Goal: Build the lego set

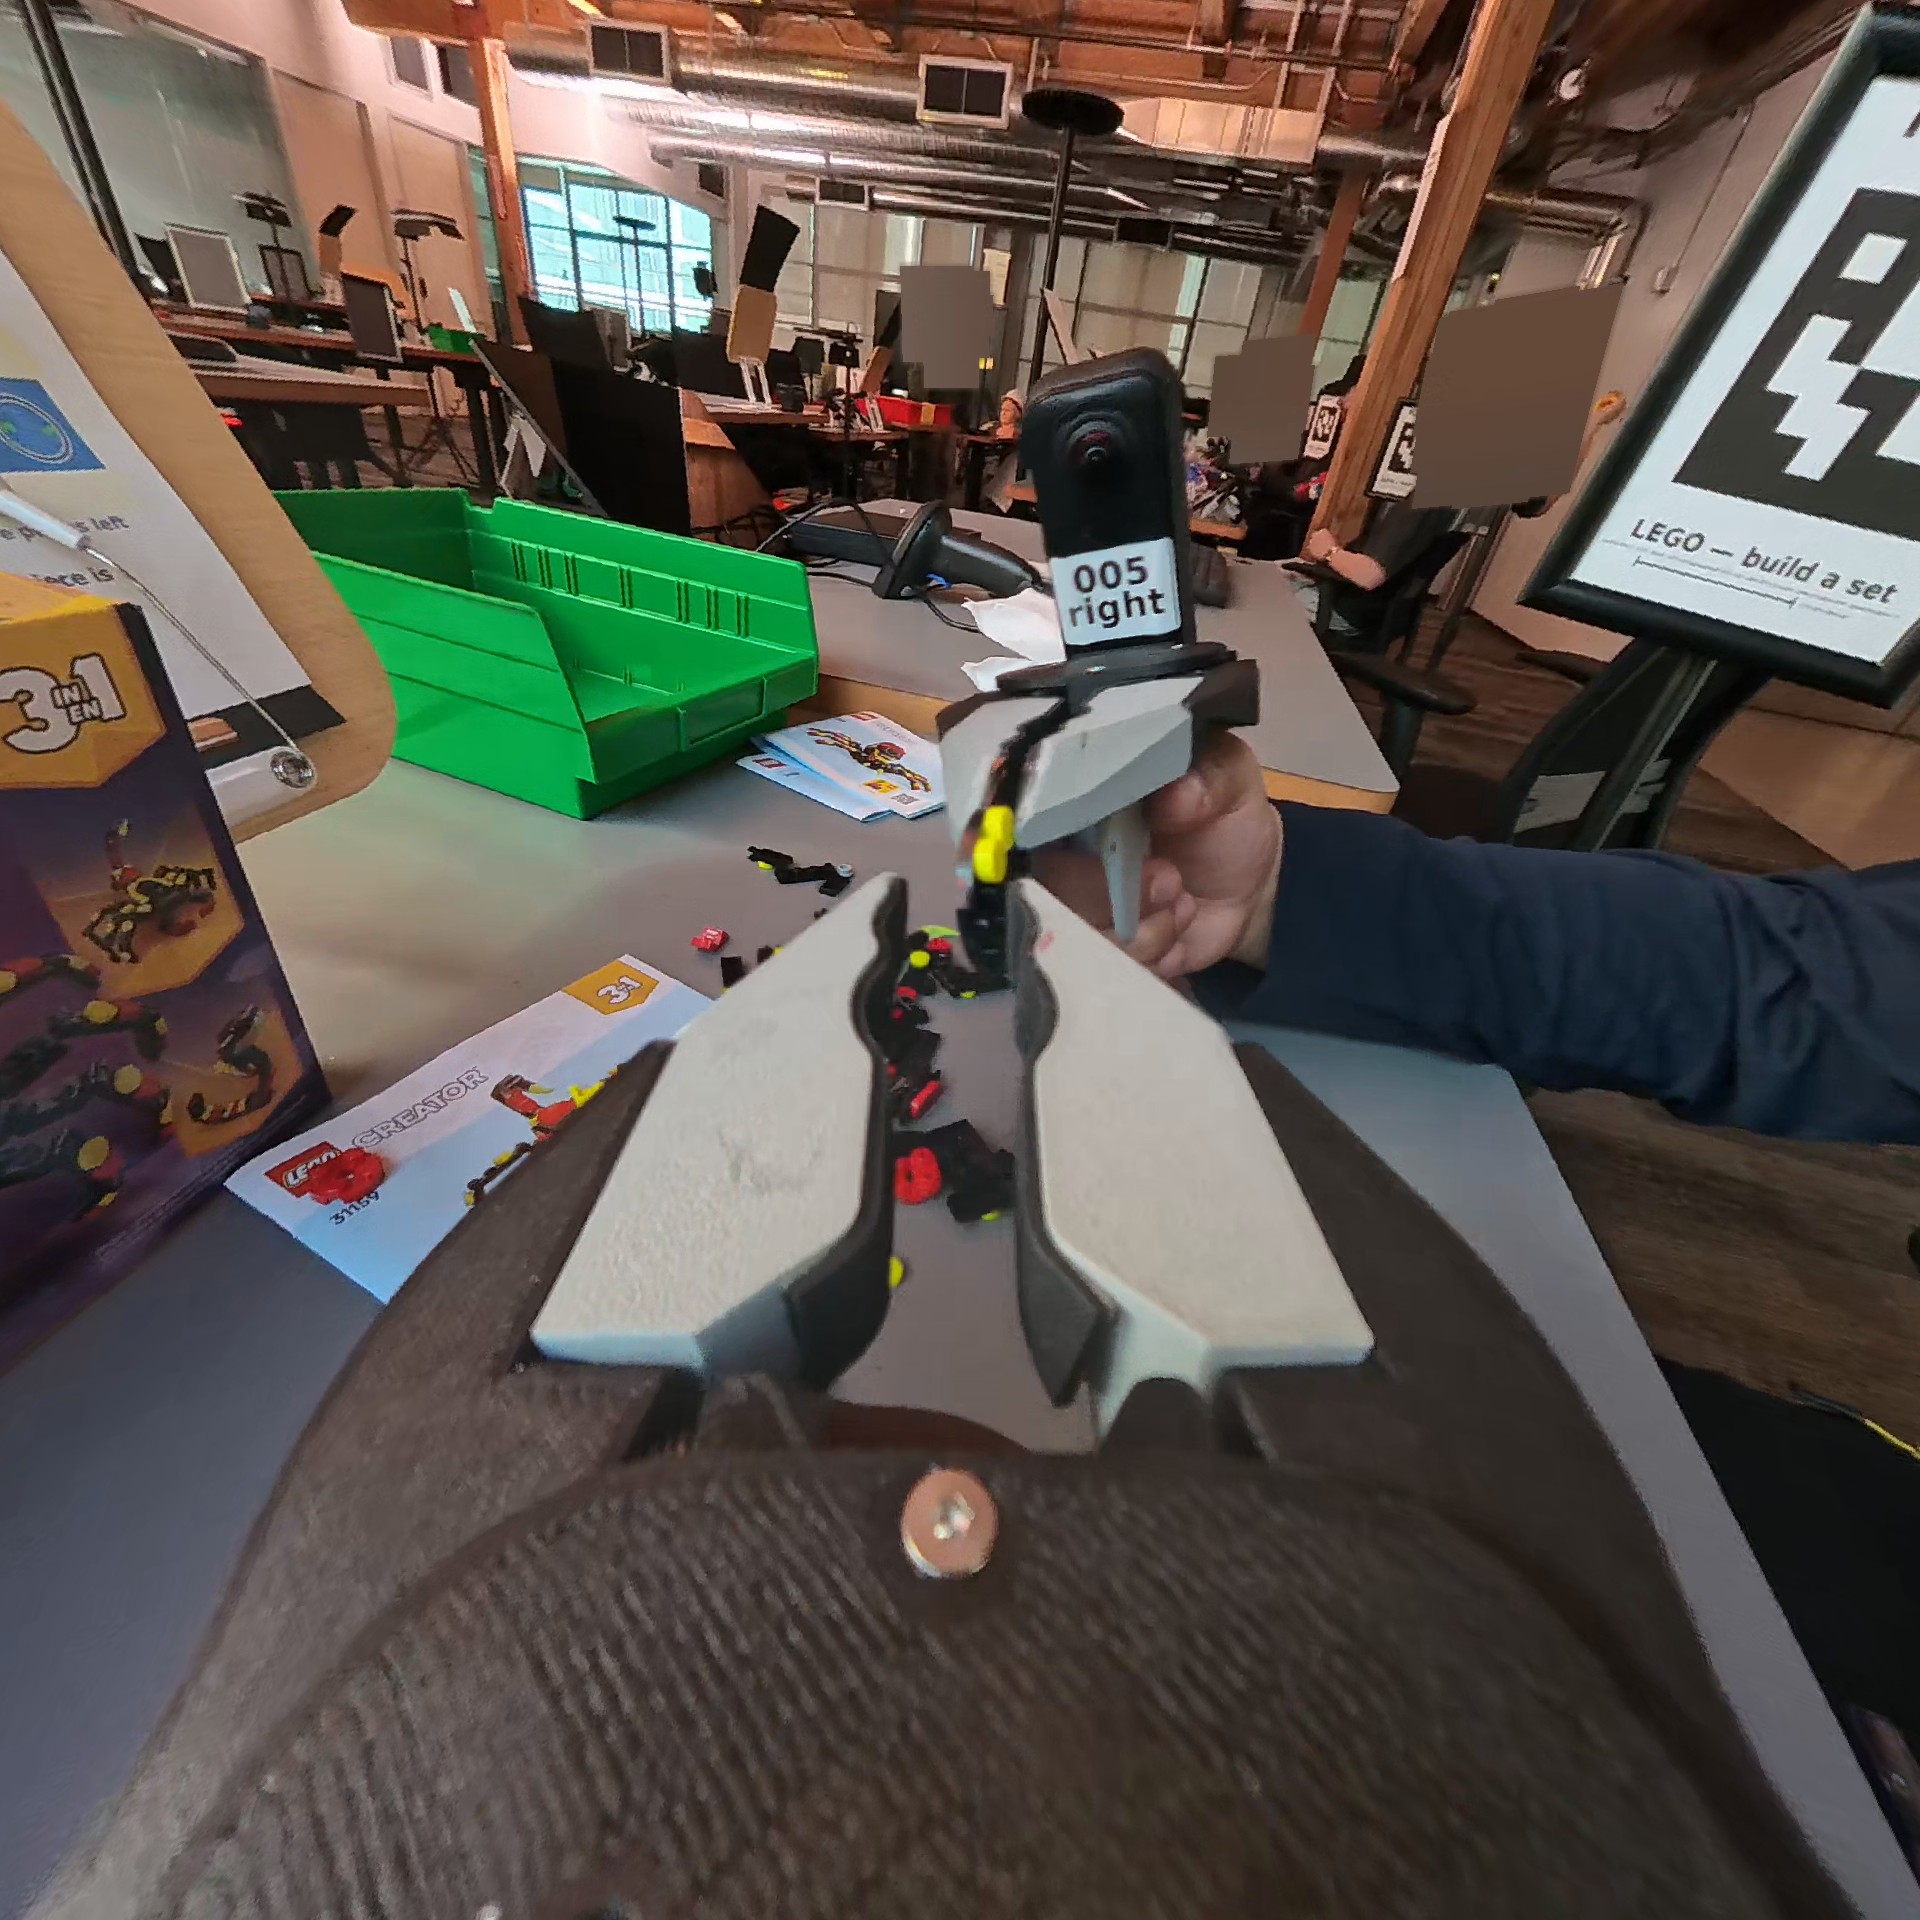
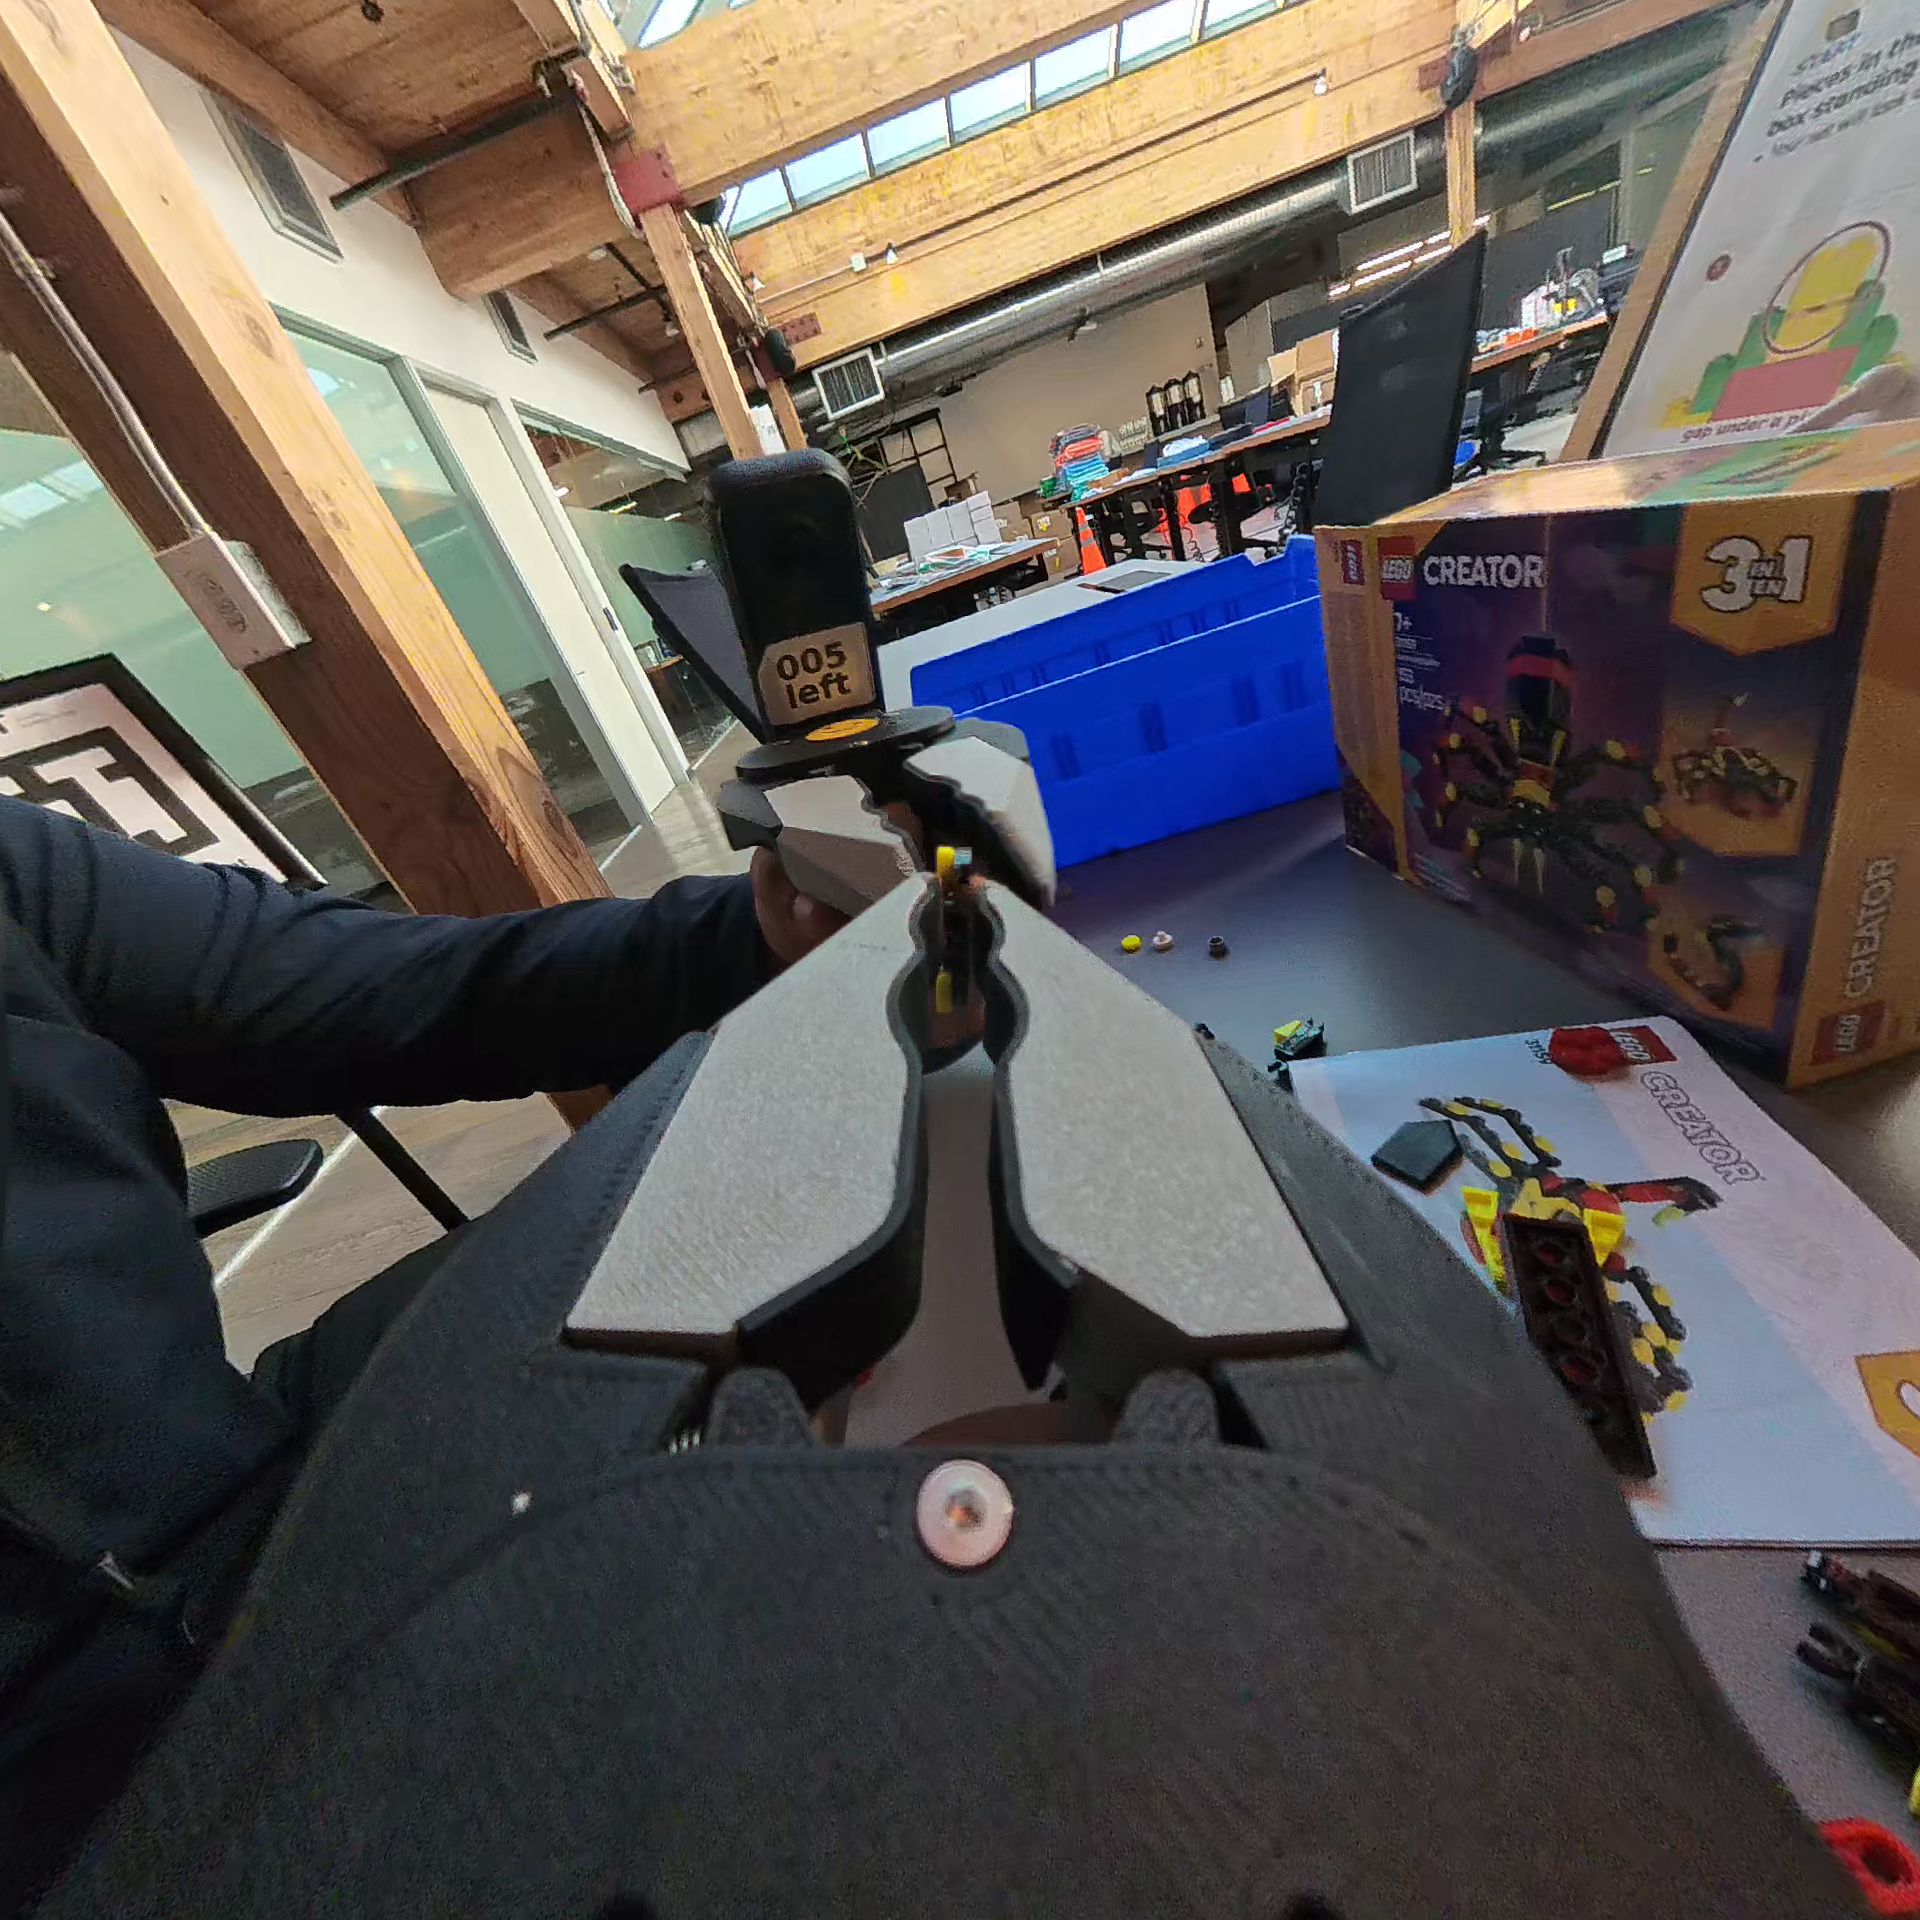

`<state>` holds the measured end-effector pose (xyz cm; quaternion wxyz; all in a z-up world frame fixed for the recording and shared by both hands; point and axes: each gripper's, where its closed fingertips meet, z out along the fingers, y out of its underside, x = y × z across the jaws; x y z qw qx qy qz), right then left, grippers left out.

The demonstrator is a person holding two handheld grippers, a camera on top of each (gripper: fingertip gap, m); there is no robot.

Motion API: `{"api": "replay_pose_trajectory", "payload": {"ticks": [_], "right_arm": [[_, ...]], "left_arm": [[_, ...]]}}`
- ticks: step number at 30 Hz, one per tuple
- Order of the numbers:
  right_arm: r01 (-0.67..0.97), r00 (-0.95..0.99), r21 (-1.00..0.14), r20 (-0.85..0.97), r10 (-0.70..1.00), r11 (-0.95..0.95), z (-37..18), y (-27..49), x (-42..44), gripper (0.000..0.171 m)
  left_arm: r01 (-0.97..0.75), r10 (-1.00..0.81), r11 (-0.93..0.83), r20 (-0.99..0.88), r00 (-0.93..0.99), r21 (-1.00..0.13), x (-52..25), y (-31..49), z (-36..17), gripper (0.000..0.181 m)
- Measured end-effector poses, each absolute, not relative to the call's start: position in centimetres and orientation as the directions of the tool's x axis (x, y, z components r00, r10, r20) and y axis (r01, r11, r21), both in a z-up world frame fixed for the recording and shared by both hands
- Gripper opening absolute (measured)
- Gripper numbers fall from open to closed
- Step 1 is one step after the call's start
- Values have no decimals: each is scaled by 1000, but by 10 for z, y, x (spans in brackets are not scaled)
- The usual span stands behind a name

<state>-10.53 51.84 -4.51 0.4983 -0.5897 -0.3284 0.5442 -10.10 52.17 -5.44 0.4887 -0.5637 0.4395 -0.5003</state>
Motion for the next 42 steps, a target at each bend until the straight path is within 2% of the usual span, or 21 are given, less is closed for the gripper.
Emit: {"api": "replay_pose_trajectory", "payload": {"ticks": [1, 3, 11, 15, 19, 29, 33, 42], "right_arm": [[-157, 186, -945, -312, 932, -285, -44, 517, -105, 1], [-159, 196, -945, -314, 929, -286, -44, 519, -105, 1], [-166, 184, -941, -323, 928, -295, -44, 518, -106, 1], [-178, 224, -929, -361, 905, -326, -45, 526, -102, 7], [-192, 286, -912, -405, 869, -362, -49, 538, -92, 0], [-158, 277, -889, -458, 844, -430, -61, 538, -108, 5], [-153, 263, -875, -484, 835, -459, -64, 537, -108, 5], [-34, 313, -915, -393, 865, -403, -78, 535, -111, 3]], "left_arm": [[2, -983, -147, 146, 112, -989, -101, 522, -54, 20], [6, -986, -146, 146, 77, -989, -101, 518, -52, 6], [0, -986, -158, 158, 60, -987, -101, 515, -53, 5], [-17, -988, 13, -16, 154, -1000, -104, 520, -49, 1], [-39, -941, 179, -182, 286, -983, -109, 533, -45, 2], [-109, -869, 355, -370, 328, -929, -103, 529, -49, 2], [-112, -873, 350, -367, 322, -930, -103, 529, -51, 2], [-206, -888, 333, -379, 260, -920, -104, 528, -67, 2]]}}
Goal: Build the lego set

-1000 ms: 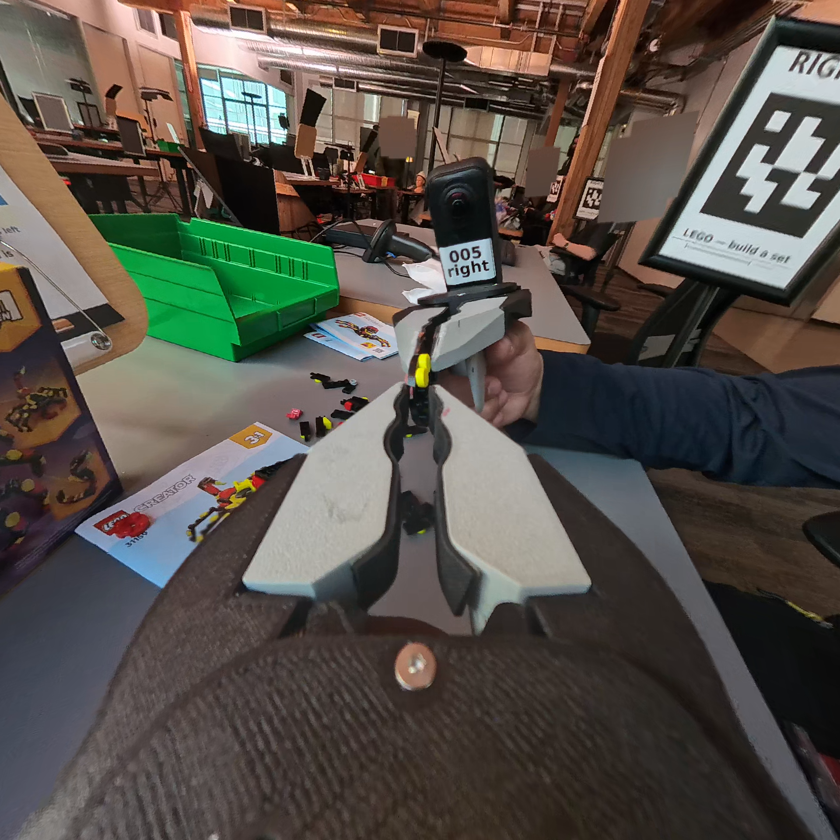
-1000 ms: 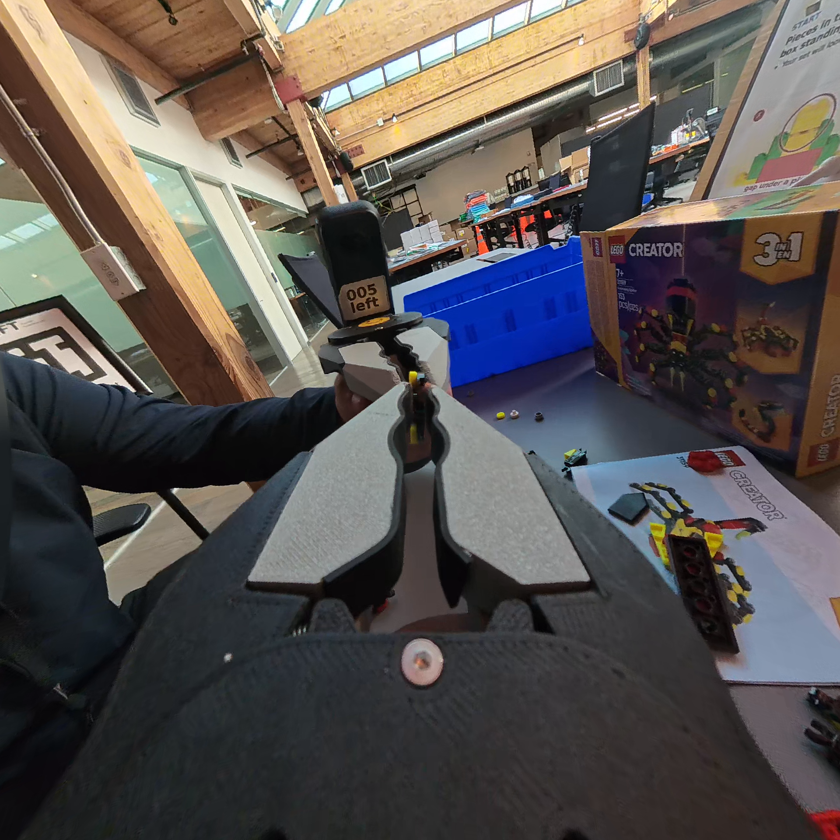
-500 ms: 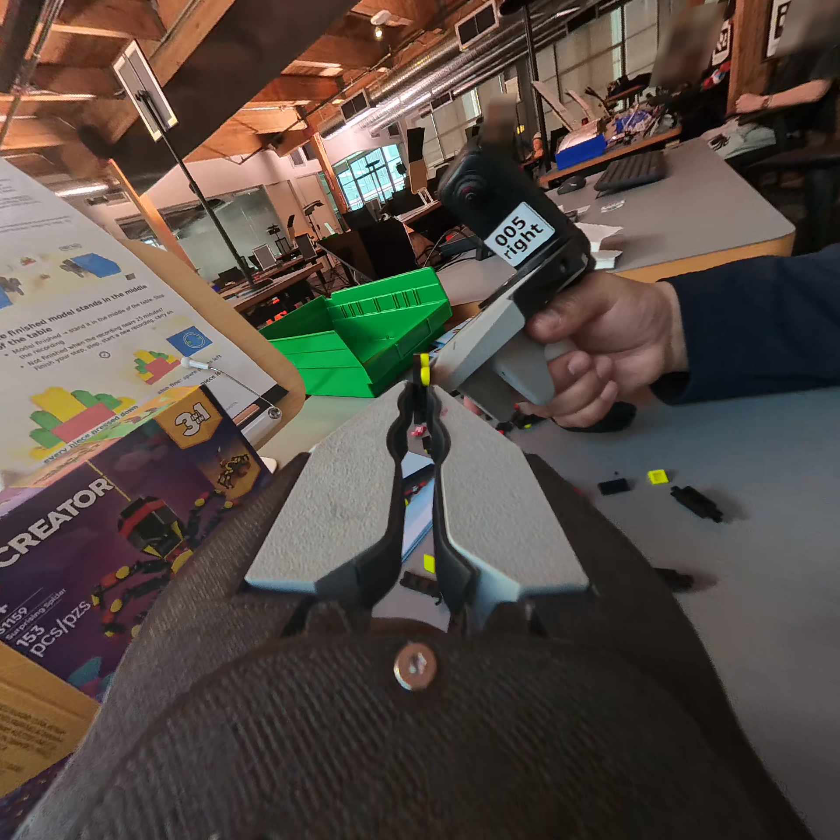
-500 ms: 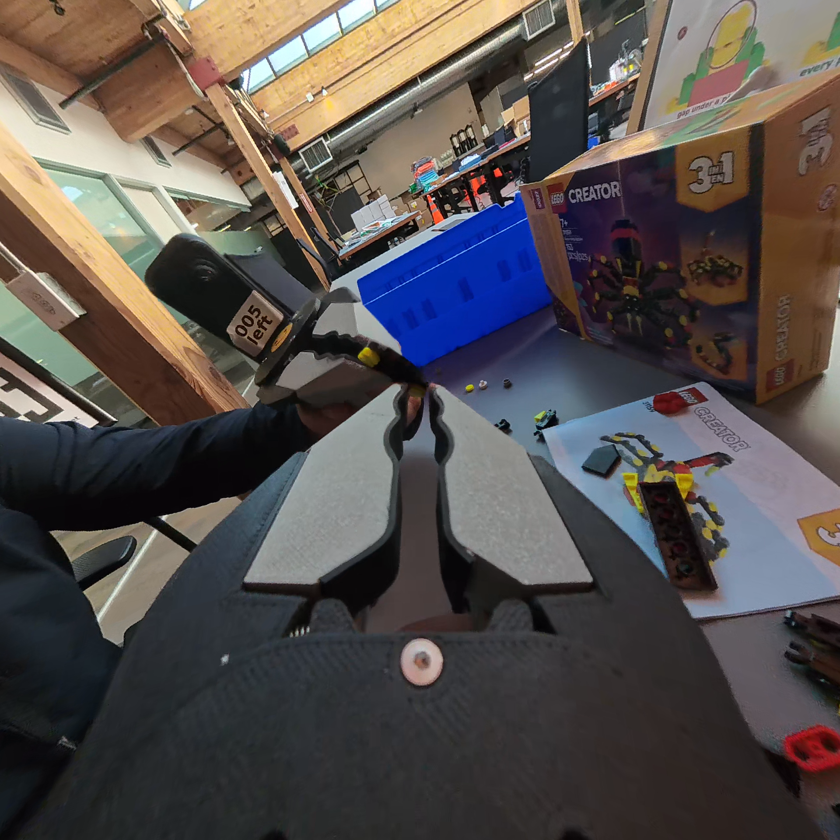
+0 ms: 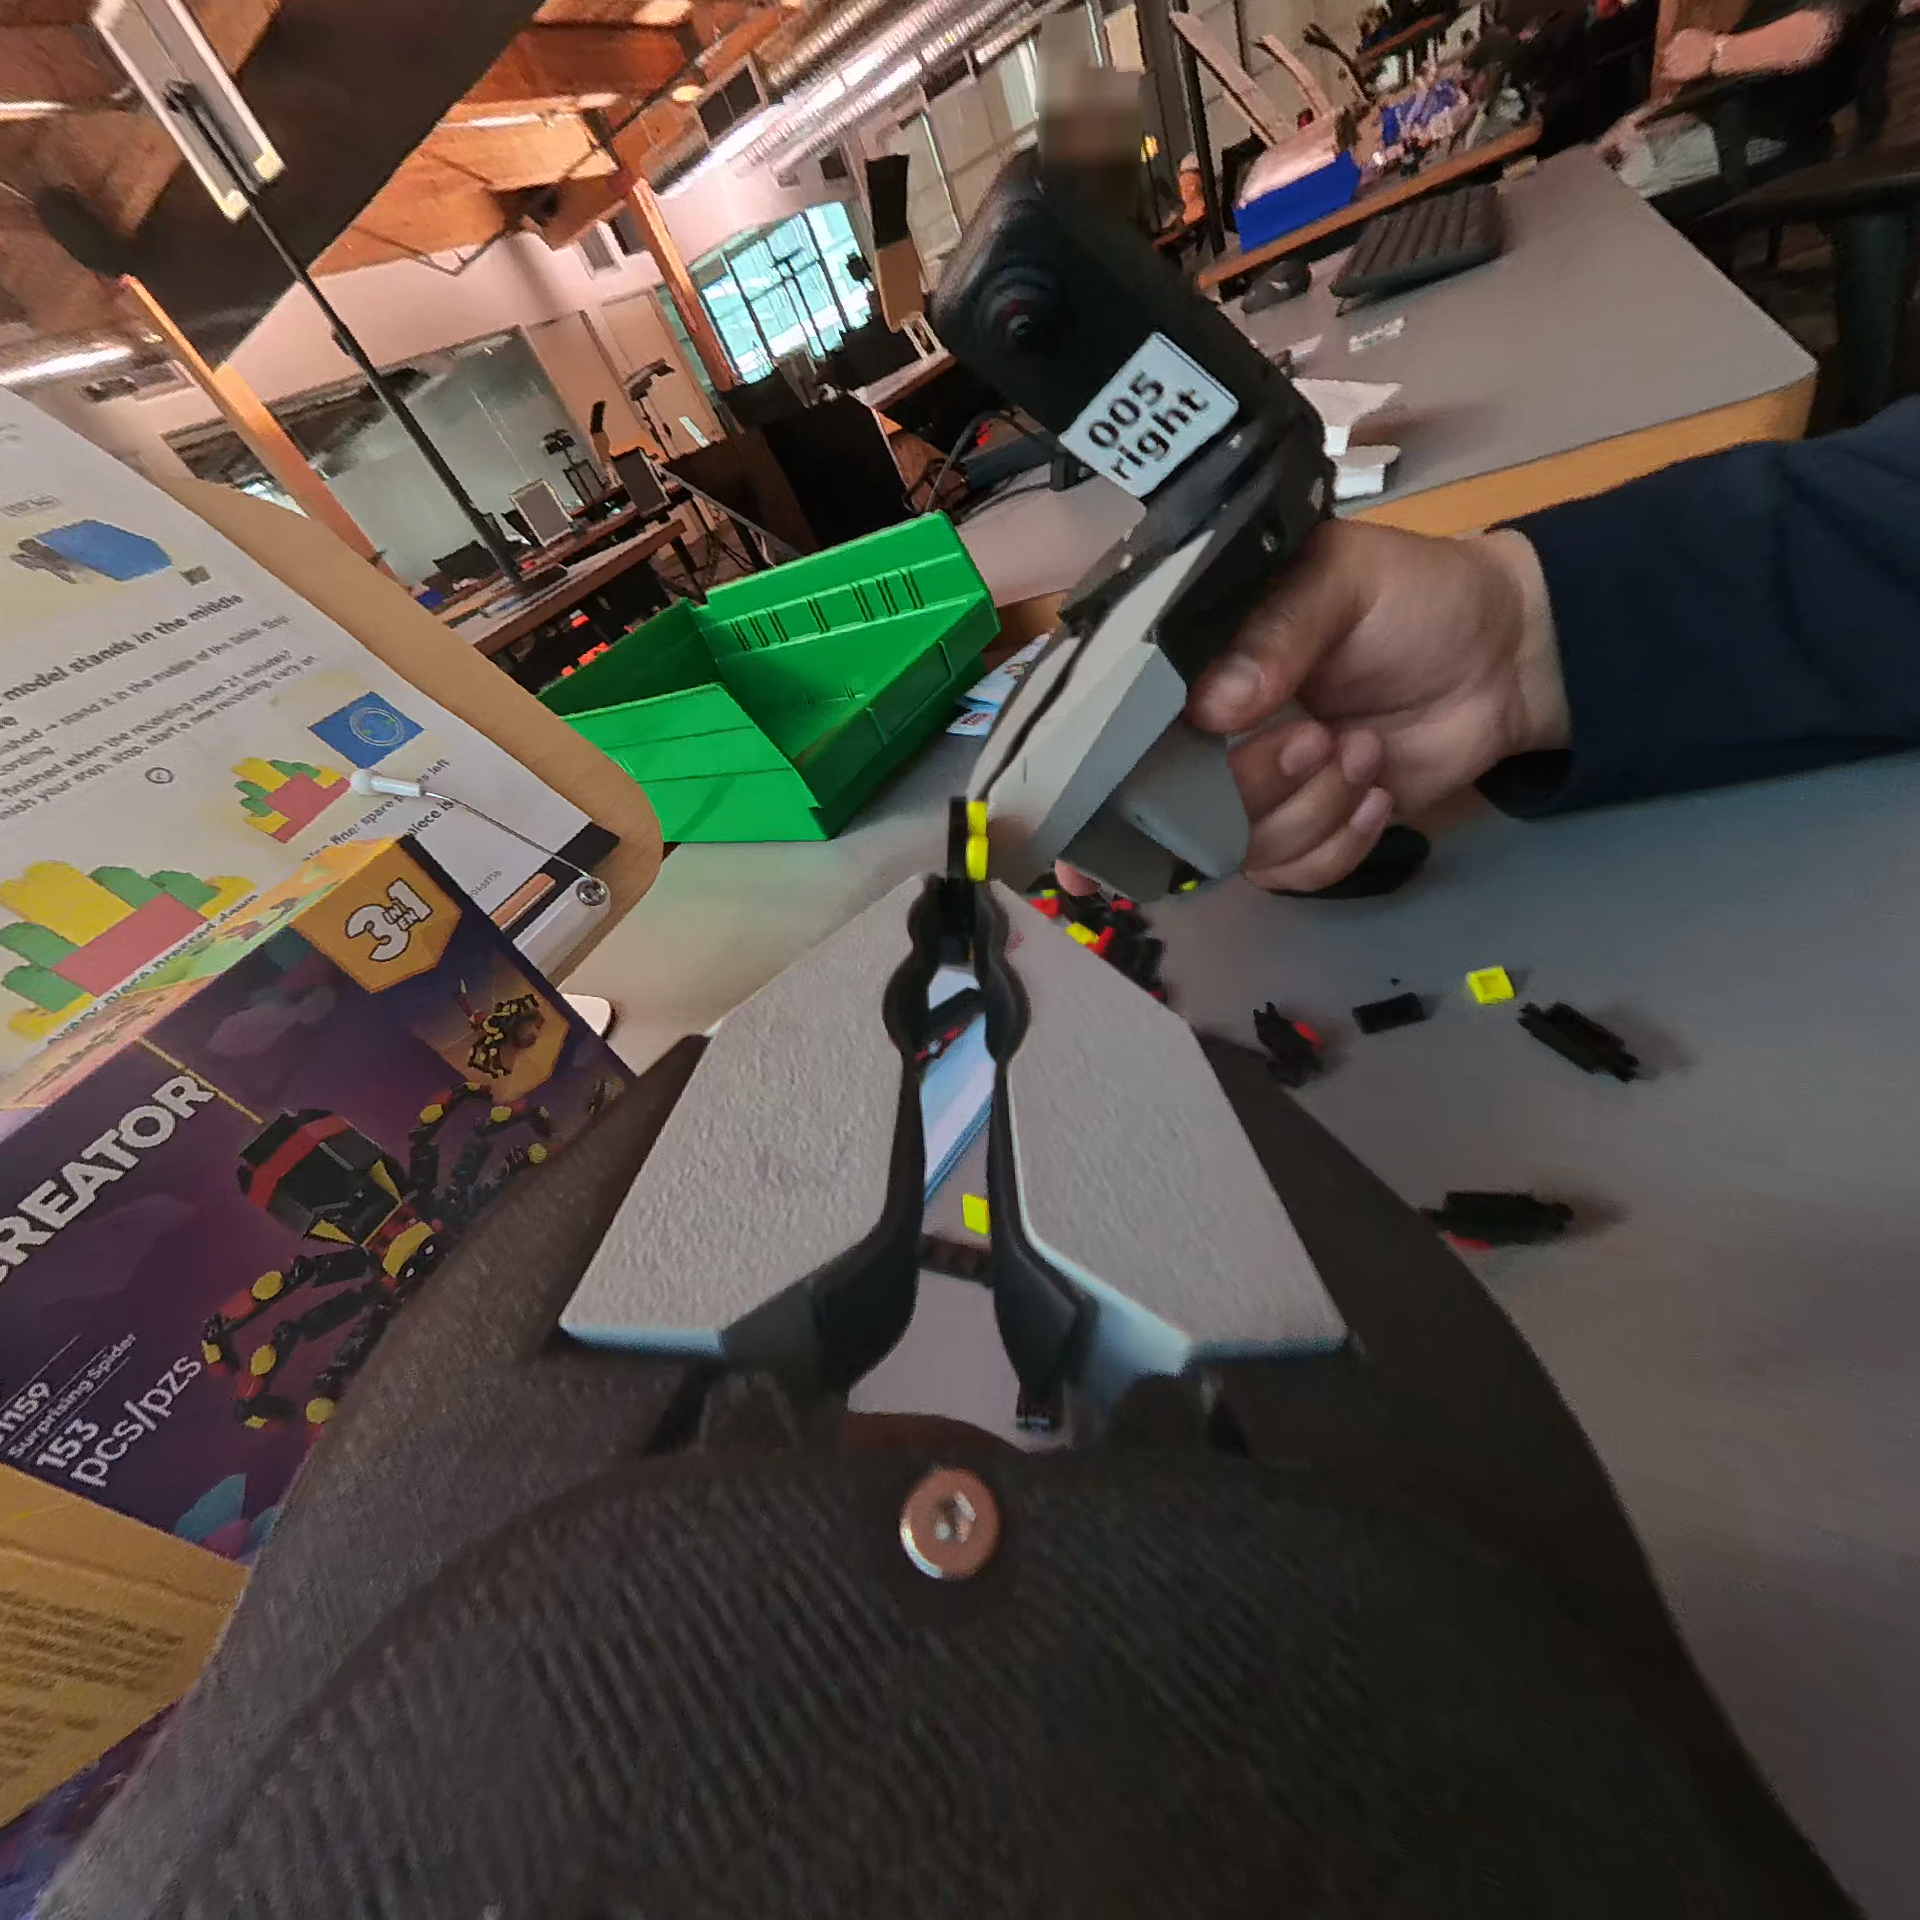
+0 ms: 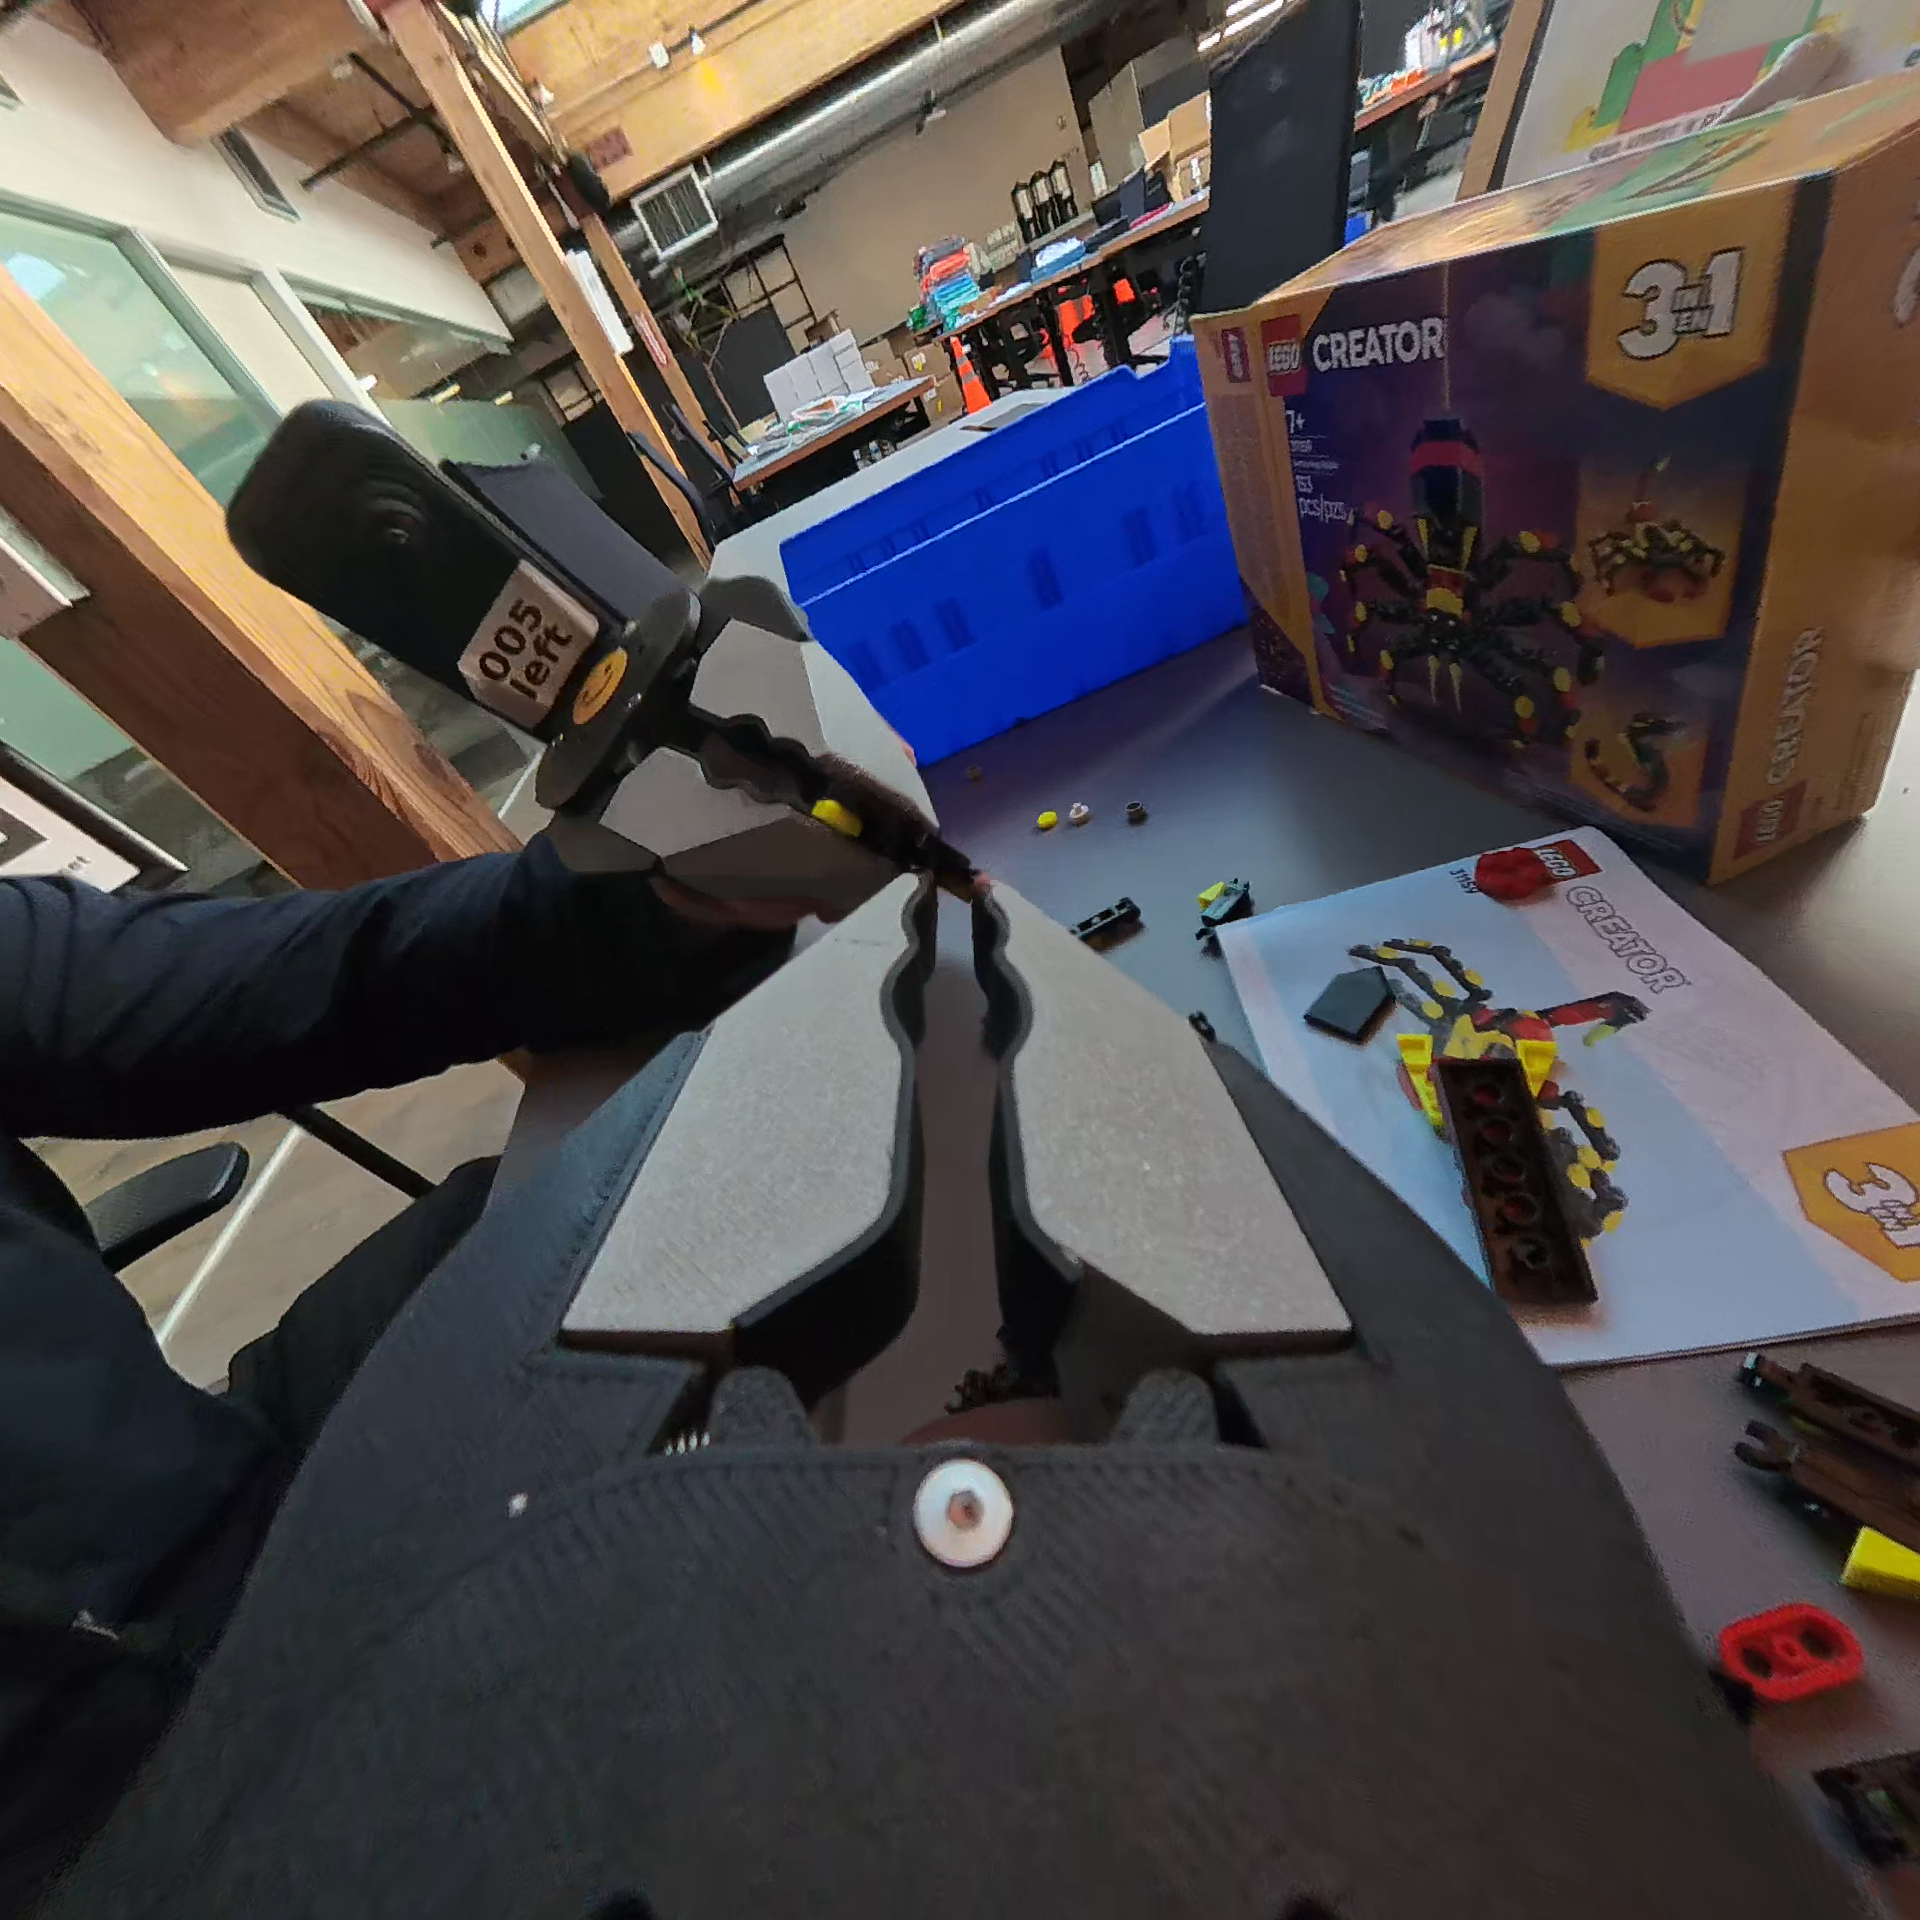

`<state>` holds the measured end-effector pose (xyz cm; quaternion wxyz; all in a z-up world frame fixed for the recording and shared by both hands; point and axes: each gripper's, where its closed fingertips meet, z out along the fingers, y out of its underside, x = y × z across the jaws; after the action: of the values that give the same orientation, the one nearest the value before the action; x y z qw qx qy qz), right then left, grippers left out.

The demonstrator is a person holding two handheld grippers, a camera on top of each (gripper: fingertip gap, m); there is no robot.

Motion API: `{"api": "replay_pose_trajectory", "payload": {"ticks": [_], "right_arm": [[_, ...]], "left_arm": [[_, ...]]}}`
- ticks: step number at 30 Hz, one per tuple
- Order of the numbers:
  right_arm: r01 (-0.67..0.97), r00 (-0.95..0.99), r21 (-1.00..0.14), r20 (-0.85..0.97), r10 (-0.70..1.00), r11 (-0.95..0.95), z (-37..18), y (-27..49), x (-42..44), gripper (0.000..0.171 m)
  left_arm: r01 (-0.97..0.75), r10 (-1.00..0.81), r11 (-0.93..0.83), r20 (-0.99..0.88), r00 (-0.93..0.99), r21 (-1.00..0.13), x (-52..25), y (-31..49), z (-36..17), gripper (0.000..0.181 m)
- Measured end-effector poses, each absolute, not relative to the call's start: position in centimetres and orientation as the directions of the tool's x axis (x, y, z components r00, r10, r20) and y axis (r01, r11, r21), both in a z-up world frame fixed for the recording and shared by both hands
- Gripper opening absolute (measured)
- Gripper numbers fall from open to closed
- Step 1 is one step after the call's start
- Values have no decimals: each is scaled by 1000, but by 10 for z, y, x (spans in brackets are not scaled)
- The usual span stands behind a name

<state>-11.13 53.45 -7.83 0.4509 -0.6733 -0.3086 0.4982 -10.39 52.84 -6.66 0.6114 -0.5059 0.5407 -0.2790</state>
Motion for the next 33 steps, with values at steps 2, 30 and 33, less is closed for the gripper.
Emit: {"api": "replay_pose_trajectory", "payload": {"ticks": [2, 30, 33], "right_arm": [[34, 329, -921, -357, 874, -388, -85, 532, -113, 3], [-45, 395, -936, -338, 854, -350, -69, 540, -105, 3], [-100, 363, -914, -402, 841, -393, -65, 541, -103, 2]], "left_arm": [[-270, -863, 391, -453, 226, -880, -105, 526, -72, 2], [-208, -880, 319, -370, 298, -925, -111, 539, -65, 2], [-173, -895, 287, -328, 303, -942, -110, 539, -61, 2]]}}
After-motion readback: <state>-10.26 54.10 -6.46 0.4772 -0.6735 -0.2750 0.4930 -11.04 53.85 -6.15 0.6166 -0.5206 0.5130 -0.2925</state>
